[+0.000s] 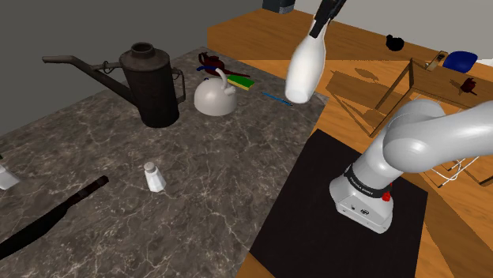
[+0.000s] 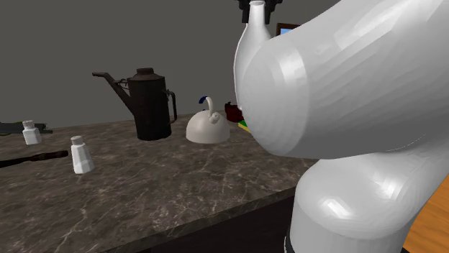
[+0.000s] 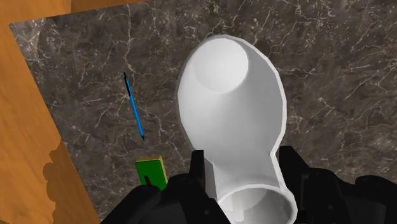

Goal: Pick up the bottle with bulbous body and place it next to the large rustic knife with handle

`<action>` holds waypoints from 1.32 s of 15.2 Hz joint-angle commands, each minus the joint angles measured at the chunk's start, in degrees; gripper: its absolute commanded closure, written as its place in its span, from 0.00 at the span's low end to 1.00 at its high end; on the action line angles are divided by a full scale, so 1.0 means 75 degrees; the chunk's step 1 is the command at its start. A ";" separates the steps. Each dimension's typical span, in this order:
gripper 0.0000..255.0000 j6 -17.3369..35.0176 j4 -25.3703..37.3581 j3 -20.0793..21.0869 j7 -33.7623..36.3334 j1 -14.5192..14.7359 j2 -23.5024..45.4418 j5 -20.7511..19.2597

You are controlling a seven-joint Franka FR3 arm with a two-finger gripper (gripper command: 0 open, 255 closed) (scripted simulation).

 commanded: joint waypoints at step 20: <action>1.00 -0.1909 0.2862 0.0056 -0.0002 0.0051 0.0952 0.0070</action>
